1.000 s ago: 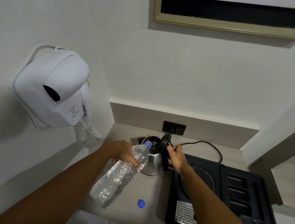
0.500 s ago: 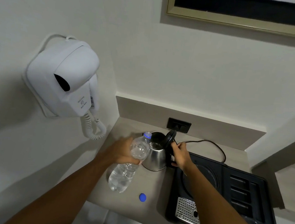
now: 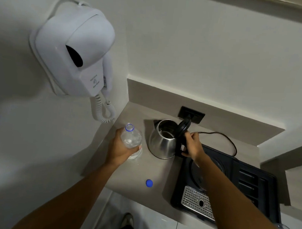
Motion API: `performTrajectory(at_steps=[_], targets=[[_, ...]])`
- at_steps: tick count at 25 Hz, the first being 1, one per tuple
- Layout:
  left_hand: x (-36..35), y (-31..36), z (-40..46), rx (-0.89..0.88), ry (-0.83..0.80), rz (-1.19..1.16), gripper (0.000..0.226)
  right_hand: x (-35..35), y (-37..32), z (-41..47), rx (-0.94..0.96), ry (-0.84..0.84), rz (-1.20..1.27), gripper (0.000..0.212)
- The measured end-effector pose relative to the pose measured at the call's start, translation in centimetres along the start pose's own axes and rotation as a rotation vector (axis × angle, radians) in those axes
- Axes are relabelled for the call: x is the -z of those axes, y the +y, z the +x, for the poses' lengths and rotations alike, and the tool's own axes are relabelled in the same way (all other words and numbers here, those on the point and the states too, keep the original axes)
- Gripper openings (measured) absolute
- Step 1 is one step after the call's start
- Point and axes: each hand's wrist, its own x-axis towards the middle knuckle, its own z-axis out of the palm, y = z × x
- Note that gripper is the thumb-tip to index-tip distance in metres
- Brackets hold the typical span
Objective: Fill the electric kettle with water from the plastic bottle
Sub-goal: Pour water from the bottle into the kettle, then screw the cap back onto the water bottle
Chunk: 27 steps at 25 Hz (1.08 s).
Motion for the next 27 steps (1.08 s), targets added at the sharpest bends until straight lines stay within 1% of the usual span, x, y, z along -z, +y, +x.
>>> performTrajectory(at_steps=[3,5,7,8,9,10,11,12,13,14,16,18,19,21,22,24,26,27], targets=[[-0.5,-0.8,-0.1,0.046,-0.057,-0.054,0.092,-0.1,-0.1,-0.1,0.005,-0.005,0.005,0.037],[-1.0,-1.2,-0.9,0.079,-0.082,-0.143,0.107,-0.1,-0.2,-0.2,0.012,-0.001,-0.009,0.037],[-1.9,-2.0,-2.4,0.129,-0.057,-0.19,0.124,-0.1,-0.4,-0.4,0.013,0.003,-0.032,0.039],[-2.4,-2.6,-3.5,0.166,-0.02,-0.153,0.126,-0.1,-0.5,-0.5,0.012,0.005,-0.037,0.039],[-3.0,-3.1,-4.9,0.221,0.027,-0.081,0.122,-0.1,-0.5,-0.5,0.011,0.006,-0.041,0.04],[-3.5,-3.5,-6.4,0.271,0.076,0.004,0.113,-0.1,-0.5,-0.6,0.009,0.007,-0.044,0.041],[-4.2,-3.9,-7.8,0.285,0.117,0.086,0.101,-0.2,-0.5,-0.6,0.008,0.008,-0.047,0.042],[-5.0,-4.1,-9.0,0.262,0.125,0.141,0.09,-0.2,-0.5,-0.5,0.007,0.008,-0.052,0.043],[-5.7,-4.2,-9.9,0.199,0.092,0.174,0.078,-0.2,-0.5,-0.5,0.009,0.006,-0.057,0.043],[-6.4,-4.1,-10.7,0.118,0.014,0.211,0.068,-0.2,-0.4,-0.5,0.012,0.002,-0.063,0.043],[-7.4,-4.0,-11.5,-0.098,-0.189,0.335,0.052,-0.3,-0.4,-0.5,0.012,0.005,-0.064,0.045],[-7.9,-4.5,-11.6,-0.374,-0.282,0.476,0.029,-0.3,-0.3,-0.4,0.008,0.016,-0.062,0.048],[-8.1,-4.9,-11.5,-0.471,-0.317,0.512,0.021,-0.3,-0.3,-0.3,0.011,0.017,-0.059,0.046],[-7.7,-5.3,-11.5,-0.529,-0.391,0.495,0.039,-0.3,-0.2,-0.3,0.017,0.012,-0.059,0.042],[-7.3,-5.2,-11.3,-0.533,-0.404,0.462,0.042,-0.3,-0.2,-0.3,0.02,0.012,-0.061,0.042],[-6.4,-4.6,-10.8,-0.549,-0.392,0.355,0.037,-0.3,-0.3,-0.3,0.015,0.018,-0.056,0.041],[-4.9,-2.7,-9.9,-0.547,-0.354,0.177,0.027,-0.3,-0.3,-0.4,0.014,0.016,-0.049,0.039],[-3.9,-1.3,-9.1,-0.56,-0.289,0.09,0.025,-0.3,-0.3,-0.4,0.016,0.012,-0.046,0.039]])
